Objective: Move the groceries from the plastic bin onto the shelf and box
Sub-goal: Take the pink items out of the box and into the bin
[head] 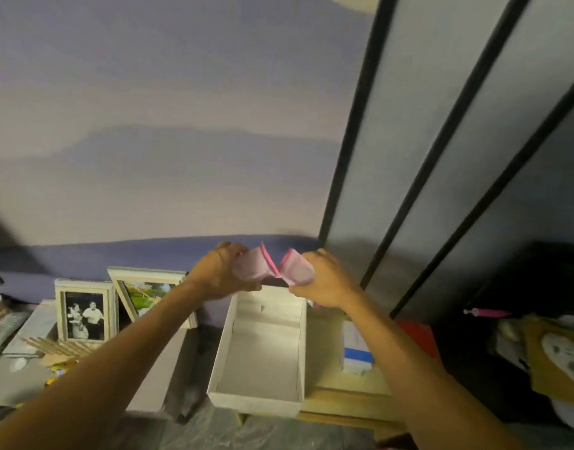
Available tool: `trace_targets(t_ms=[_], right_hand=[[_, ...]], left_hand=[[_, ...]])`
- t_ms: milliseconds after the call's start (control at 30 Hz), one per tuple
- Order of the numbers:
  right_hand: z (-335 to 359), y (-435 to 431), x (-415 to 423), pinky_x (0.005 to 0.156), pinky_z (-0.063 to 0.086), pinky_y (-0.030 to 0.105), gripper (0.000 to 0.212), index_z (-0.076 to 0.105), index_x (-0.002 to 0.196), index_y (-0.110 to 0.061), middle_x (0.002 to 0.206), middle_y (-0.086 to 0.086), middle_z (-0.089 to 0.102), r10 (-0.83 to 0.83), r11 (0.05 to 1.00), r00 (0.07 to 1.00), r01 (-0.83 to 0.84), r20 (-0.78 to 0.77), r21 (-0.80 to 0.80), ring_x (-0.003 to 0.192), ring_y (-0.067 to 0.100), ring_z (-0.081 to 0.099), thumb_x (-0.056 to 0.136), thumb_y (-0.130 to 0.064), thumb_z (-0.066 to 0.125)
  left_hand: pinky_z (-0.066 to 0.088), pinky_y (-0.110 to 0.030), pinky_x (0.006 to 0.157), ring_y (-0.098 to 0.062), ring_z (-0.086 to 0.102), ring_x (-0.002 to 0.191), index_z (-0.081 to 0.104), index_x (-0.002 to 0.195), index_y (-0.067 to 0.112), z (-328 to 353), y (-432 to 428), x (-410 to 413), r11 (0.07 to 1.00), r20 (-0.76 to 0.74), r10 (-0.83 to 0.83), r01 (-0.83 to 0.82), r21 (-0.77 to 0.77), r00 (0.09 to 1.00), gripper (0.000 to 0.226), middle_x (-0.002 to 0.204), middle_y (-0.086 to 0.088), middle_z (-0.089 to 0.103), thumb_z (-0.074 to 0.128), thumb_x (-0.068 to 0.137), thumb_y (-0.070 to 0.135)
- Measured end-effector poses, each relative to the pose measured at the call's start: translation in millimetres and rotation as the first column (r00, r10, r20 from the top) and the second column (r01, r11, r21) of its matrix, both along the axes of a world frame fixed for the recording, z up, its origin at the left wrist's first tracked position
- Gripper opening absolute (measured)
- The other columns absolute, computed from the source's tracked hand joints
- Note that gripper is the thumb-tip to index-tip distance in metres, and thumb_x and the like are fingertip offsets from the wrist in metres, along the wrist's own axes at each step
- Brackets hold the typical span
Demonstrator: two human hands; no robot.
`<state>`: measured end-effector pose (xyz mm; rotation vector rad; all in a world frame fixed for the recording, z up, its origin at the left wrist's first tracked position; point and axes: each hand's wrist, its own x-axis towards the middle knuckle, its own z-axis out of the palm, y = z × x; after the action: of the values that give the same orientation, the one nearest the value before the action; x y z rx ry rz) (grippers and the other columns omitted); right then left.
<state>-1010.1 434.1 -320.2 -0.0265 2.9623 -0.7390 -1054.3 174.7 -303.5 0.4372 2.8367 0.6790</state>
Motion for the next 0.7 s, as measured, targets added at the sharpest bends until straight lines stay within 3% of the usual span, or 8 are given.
trace_targets(t_ms=[233, 333, 400, 600, 700], right_hand=[[152.3, 38.3, 49.0, 0.079, 0.059, 0.042, 0.059, 0.065, 0.122, -0.028, 0.112, -0.007, 0.054, -0.095, 0.995, 0.978, 0.099, -0.185, 0.016, 0.097, 0.019, 0.064, 0.073, -0.055, 0.083], [183.1, 60.1, 77.1, 0.077, 0.059, 0.040, 0.056, 0.066, 0.115, -0.031, 0.107, -0.009, 0.056, -0.162, 0.985, 0.958, 0.170, -0.235, 0.014, 0.099, 0.018, 0.064, 0.069, -0.060, 0.078], [194.7, 74.5, 100.8, 0.079, 0.060, 0.040, 0.059, 0.066, 0.119, -0.032, 0.109, -0.009, 0.057, -0.230, 0.971, 0.939, 0.239, -0.255, 0.004, 0.100, 0.017, 0.063, 0.070, -0.062, 0.079], [202.3, 114.6, 198.1, 0.085, 0.060, 0.042, 0.065, 0.066, 0.127, -0.025, 0.113, -0.004, 0.058, -0.472, 0.871, 0.837, 0.492, -0.277, 0.000, 0.103, 0.020, 0.065, 0.075, -0.060, 0.085], [194.4, 136.3, 264.8, 0.086, 0.056, 0.040, 0.069, 0.067, 0.128, -0.023, 0.116, -0.001, 0.058, -0.606, 0.775, 0.751, 0.631, -0.261, 0.016, 0.104, 0.022, 0.065, 0.075, -0.062, 0.085]], left_hand=[[0.051, -0.033, 0.094, -0.025, 0.064, 0.109, 0.061, 0.138, 0.019, 153.0, 32.8, 22.4, 0.985, -0.233, -0.076, 0.110, 0.133, 0.969, 0.091, 0.126, -0.003, 0.061, 0.092, 0.064, 0.061], [0.053, -0.031, 0.082, -0.022, 0.063, 0.102, 0.057, 0.141, 0.019, 188.5, 57.5, 33.0, 0.969, -0.245, -0.144, 0.187, 0.164, 0.959, 0.088, 0.131, -0.001, 0.058, 0.088, 0.070, 0.061], [0.055, -0.031, 0.074, -0.023, 0.067, 0.094, 0.058, 0.139, 0.021, 204.2, 76.7, 39.4, 0.952, -0.255, -0.192, 0.243, 0.185, 0.948, 0.084, 0.129, 0.001, 0.057, 0.088, 0.071, 0.061], [0.058, -0.038, 0.085, -0.020, 0.065, 0.100, 0.066, 0.121, 0.029, 211.1, 153.0, 72.0, 0.867, -0.264, -0.401, 0.457, 0.200, 0.877, 0.074, 0.115, 0.003, 0.061, 0.087, 0.060, 0.065], [0.056, -0.033, 0.082, -0.017, 0.065, 0.093, 0.070, 0.114, 0.029, 201.5, 205.7, 107.3, 0.802, -0.233, -0.516, 0.560, 0.207, 0.824, 0.059, 0.110, 0.001, 0.061, 0.092, 0.065, 0.053]])
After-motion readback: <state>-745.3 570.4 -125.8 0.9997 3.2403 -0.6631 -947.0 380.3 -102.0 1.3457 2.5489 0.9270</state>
